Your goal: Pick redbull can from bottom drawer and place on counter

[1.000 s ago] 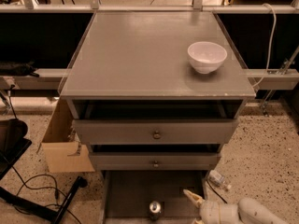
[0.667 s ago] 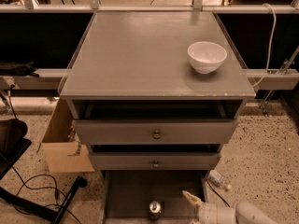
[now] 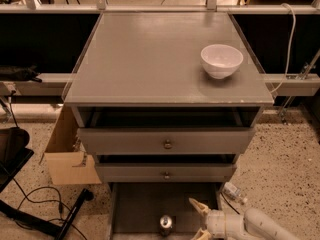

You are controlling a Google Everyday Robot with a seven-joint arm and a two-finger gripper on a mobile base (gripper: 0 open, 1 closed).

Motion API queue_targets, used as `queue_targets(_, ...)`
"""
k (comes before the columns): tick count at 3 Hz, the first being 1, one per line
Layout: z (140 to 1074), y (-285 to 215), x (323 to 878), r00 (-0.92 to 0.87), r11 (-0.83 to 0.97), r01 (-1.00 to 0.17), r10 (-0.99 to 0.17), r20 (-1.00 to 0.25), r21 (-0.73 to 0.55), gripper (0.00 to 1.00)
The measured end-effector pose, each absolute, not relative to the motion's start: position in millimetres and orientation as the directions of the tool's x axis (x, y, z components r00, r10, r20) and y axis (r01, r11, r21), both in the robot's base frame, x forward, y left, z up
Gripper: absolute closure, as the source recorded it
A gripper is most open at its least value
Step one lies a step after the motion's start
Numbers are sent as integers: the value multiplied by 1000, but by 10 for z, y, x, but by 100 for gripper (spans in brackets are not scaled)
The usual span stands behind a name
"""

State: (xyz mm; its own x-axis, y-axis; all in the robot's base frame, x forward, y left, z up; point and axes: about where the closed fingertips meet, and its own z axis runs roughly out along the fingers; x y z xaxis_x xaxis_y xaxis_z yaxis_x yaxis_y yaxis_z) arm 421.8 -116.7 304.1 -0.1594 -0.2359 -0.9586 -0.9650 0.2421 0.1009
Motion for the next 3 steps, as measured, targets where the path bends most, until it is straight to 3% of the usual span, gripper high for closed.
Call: queue_targets(3, 2614, -838, 4445, -37, 182, -983, -204, -978, -1, 0)
